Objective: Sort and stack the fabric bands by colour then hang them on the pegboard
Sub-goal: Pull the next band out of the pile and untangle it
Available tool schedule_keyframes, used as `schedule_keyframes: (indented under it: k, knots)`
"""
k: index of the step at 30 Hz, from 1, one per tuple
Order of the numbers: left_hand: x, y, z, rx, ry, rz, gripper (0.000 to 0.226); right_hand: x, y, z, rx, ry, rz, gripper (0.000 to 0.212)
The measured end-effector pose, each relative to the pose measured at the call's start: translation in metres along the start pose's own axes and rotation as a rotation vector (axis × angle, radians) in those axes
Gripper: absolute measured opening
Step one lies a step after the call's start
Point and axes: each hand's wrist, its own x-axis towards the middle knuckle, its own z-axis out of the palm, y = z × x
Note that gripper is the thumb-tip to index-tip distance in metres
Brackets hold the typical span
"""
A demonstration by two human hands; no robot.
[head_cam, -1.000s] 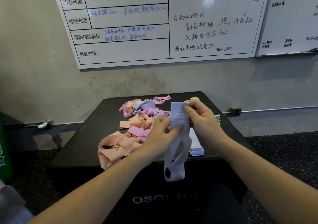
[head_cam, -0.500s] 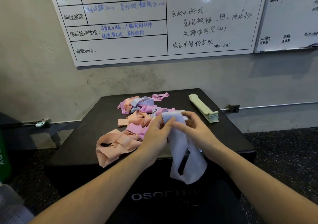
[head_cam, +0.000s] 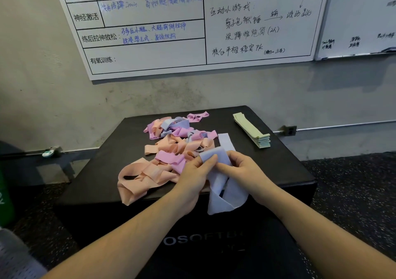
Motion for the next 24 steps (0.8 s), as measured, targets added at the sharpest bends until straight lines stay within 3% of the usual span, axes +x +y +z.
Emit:
schedule_keyframes:
  k: [4,7,10,17,19,24]
  knots:
    - [0.012,0.002,0.000,0.121,0.128,0.122,0.021,-0.001,0.007,-0.001,-0.056,-0.007,-0.019,0.040]
    - [0.017,0.007,-0.006,0.136,0.166,0.195,0.022,-0.001,0.011,-0.006,-0.092,0.086,0.034,0.030]
    - [0.016,0.010,-0.011,0.149,0.194,0.296,0.026,-0.004,0.016,-0.012,0.073,0.078,0.131,0.010]
    - [0.015,0.005,-0.011,0.150,0.290,0.357,0.010,-0.012,0.019,-0.001,0.352,-0.001,0.339,0.022]
    - [0.016,0.004,-0.009,0.159,0.323,0.363,0.016,-0.015,0.016,0.004,0.235,-0.033,0.266,0.017]
    - [0.020,0.005,-0.009,0.185,0.363,0.341,0.013,-0.021,0.008,0.008,-0.156,-0.070,-0.114,0.030]
